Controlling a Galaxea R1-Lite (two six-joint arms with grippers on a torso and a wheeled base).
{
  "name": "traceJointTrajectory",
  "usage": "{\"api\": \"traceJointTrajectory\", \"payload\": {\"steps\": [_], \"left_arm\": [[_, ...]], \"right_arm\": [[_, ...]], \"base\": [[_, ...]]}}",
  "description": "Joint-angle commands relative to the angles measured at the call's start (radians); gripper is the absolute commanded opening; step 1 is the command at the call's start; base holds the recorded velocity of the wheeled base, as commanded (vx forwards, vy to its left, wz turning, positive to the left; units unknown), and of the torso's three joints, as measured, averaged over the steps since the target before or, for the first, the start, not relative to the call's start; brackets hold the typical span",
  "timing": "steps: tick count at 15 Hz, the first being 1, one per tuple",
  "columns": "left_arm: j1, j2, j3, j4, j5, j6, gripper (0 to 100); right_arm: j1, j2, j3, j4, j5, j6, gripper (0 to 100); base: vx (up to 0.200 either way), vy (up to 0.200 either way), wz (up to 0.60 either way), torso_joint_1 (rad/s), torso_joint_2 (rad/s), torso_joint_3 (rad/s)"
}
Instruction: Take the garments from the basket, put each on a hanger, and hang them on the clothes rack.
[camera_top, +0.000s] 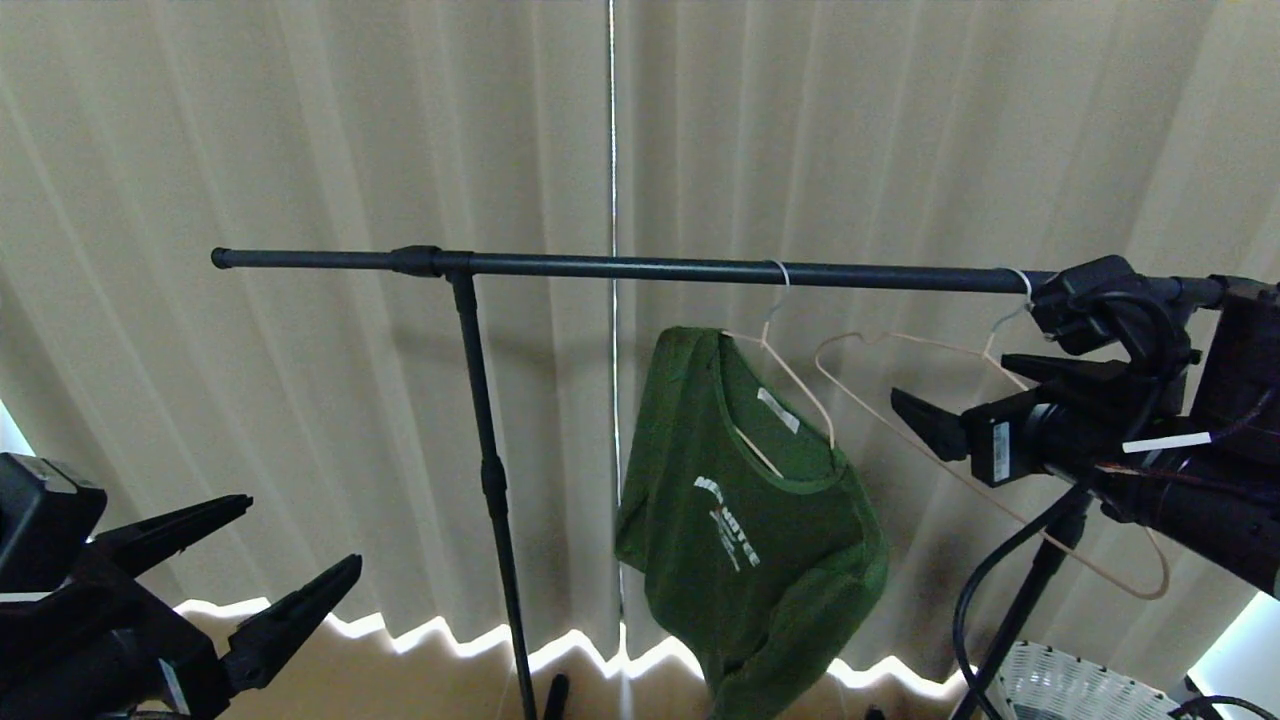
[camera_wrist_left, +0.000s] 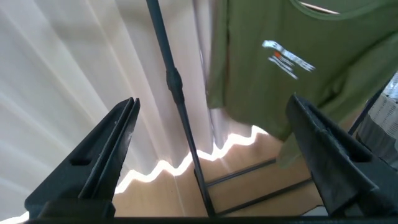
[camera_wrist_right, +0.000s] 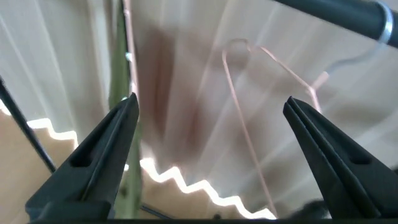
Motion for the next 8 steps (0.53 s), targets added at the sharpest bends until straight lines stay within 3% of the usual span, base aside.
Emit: {"api": "traceJointTrajectory", "payload": {"steps": [1,5,7,8], "left_arm": [[0.003,-0.040,0.000,-0.001,0.000,-0.002,100],[0.005,-0.043,0.006,0.002,0.003,0.002,100],[0.005,-0.041,0.012,0.006,0.003,0.004,100],[0.005,-0.041,0.012,0.006,0.003,0.004,100]], "right_arm": [[-0.066,-0.068,0.056,-0.002,-0.001,-0.030,100],[-0.144,-0.110,0.130,-0.058,0.002,-0.068,100],[-0.176,-0.097,0.197,-0.195,0.002,-0.073,100],[-0.176,-0.097,0.197,-0.195,0.002,-0.073,100]], "base": [[-0.200,0.000,0.00,0.002,0.00,0.002],[-0.200,0.000,0.00,0.007,0.00,0.001],[-0.200,0.000,0.00,-0.007,0.00,0.010],[-0.200,0.000,0.00,0.002,0.01,0.002]]}}
